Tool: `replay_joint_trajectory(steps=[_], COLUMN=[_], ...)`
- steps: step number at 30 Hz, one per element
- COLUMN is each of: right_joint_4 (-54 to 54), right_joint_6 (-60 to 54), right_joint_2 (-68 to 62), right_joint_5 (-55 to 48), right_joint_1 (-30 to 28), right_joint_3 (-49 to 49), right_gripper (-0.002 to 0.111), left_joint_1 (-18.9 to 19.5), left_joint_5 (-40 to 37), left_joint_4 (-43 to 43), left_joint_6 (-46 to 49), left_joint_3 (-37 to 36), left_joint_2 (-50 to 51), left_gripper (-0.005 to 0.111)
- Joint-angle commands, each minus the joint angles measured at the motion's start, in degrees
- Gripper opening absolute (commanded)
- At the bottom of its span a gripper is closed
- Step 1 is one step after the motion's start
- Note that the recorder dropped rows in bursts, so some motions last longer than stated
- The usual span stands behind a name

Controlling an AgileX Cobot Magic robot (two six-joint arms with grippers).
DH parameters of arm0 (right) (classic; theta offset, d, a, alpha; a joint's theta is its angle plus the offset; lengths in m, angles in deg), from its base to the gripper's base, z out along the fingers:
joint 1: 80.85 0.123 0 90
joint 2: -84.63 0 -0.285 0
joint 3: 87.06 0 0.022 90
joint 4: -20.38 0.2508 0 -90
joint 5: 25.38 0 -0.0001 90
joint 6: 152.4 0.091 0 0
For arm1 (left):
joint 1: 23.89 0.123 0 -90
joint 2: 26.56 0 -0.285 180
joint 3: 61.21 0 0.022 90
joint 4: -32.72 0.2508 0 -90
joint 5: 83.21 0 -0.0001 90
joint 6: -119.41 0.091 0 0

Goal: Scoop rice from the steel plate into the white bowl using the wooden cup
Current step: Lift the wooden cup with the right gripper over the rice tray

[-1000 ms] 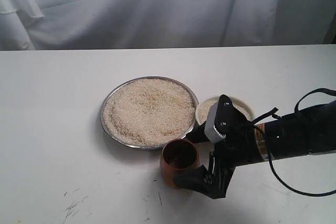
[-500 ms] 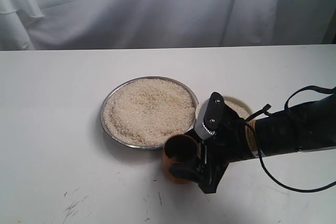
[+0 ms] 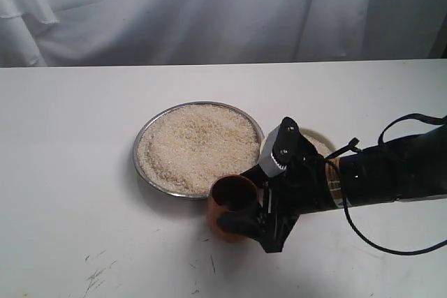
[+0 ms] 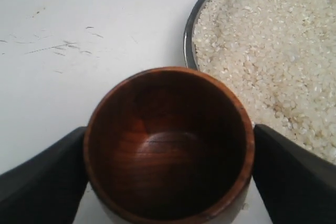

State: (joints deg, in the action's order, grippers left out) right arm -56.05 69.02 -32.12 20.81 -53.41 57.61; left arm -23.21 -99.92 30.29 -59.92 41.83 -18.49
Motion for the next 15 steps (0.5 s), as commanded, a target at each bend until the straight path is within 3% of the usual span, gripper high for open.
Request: replay_joint_trajectory(steps=[1, 4, 9, 15], right_joint_4=[0.3, -4.1, -20.4, -23.5], right_joint_6=[6.2, 13.4, 31.6, 35.4], right_joint_2=[4.7, 8.6, 11.7, 9.7], right_joint_5=[-2.7, -6.7, -10.7, -15.0], right_joint_1=[0.2, 0.2, 0.4, 1.7], right_joint_3=[0.6, 2.5, 10.6, 21.5], right_gripper=[0.000, 0.000, 0.000, 0.000], left_joint_1=[-0.1, -0.1, -0.1, -0.1], left_joint_5=[0.4, 0.4, 0.4, 0.4], left_joint_4=[0.0, 0.0, 0.0, 0.0], left_joint_6=[-0.2, -0.2, -0.2, -0.2], left_joint_3=[-0.3, -0.3, -0.3, -0.3], left_joint_2=[-0.3, -0.3, -0.3, -0.3], left_gripper=[0.000, 0.000, 0.000, 0.000])
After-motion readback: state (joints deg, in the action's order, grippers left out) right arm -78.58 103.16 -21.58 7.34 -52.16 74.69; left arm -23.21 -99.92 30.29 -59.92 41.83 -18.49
